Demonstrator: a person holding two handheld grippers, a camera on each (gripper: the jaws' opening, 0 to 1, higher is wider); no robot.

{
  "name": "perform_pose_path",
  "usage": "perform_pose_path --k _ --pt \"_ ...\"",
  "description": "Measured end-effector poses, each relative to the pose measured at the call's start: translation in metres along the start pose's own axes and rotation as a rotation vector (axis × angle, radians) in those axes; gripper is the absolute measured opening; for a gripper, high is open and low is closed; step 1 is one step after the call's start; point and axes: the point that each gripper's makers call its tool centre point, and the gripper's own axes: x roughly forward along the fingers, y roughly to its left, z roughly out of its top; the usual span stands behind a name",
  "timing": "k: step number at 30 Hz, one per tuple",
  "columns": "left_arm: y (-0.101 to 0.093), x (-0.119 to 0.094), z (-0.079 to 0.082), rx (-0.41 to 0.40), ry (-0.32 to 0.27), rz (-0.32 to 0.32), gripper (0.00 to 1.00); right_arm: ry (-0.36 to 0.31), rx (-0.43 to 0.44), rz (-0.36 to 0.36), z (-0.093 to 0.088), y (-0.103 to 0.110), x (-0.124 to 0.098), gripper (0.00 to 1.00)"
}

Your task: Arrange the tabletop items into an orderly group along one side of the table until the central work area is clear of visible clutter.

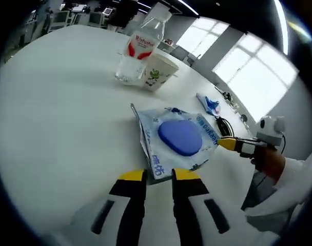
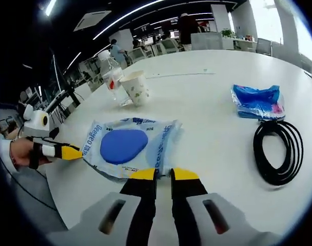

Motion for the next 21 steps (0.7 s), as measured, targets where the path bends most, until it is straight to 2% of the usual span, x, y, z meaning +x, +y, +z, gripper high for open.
perform_pose_path --k 3,11,21 --pt "0.0043 0.0007 0.0003 -0.004 -0.003 0.026 0.06 0.002 -0.002 -0.001 -0.0005 0.0016 0.0013 0.03" --pt "0.0026 0.0012 0.0014 -0.005 -0.008 0.020 0.02 0.007 0.003 -0.009 -0.0009 0.0033 0.0030 0.00" --pt "-0.0031 0.0032 0.0065 0.057 -0.019 0.025 0.00 -0.009 -0.023 -0.020 0.0040 0.0027 -0.0013 0.00"
